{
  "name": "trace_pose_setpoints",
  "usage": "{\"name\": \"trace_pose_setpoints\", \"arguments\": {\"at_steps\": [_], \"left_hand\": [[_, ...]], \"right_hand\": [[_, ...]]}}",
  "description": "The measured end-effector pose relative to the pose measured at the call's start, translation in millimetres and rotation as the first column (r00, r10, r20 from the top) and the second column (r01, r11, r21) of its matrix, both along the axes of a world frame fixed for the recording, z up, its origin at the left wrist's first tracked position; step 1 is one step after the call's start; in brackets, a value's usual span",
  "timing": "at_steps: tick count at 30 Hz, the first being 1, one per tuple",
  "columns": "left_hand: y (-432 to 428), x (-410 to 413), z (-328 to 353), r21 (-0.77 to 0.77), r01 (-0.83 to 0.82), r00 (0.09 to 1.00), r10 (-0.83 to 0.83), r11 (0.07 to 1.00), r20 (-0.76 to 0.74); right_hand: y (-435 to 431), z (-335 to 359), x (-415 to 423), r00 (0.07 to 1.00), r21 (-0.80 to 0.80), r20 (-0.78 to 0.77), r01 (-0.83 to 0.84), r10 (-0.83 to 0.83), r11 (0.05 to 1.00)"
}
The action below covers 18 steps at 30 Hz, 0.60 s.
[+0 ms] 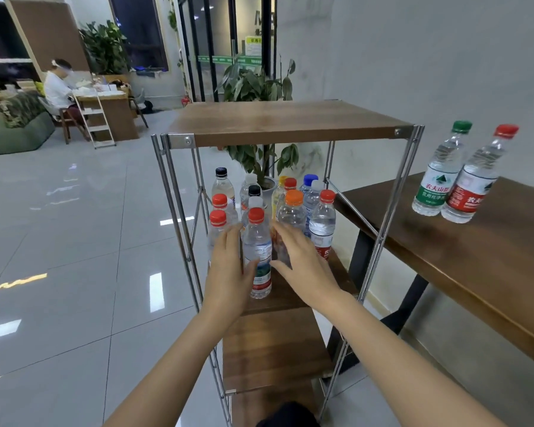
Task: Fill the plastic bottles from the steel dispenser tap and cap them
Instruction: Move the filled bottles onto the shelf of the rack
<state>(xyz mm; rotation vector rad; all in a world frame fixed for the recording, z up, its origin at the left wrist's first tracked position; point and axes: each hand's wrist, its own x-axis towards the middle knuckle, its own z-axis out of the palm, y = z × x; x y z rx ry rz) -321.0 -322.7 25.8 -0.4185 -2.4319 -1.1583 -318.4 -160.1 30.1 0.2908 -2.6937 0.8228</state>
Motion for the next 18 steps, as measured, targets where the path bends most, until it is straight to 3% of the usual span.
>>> {"name": "trace_pose_setpoints", "arguments": {"at_steps": [11,18], "left_hand": [[88.4,47.6,24.3,-0.131,0.373,0.922,-0.382,0.919,-0.06],[160.8,55.7,40.3,-0.149,0.536,0.833,-0.55,0.831,-0.068]], "right_hand": [[111.5,18.4,102.6,0.981,0.195,-0.157,0.143,-0.113,0.97],[185.9,46.5,142.5,0.928,0.206,-0.188,0.357,-0.321,0.911]]}}
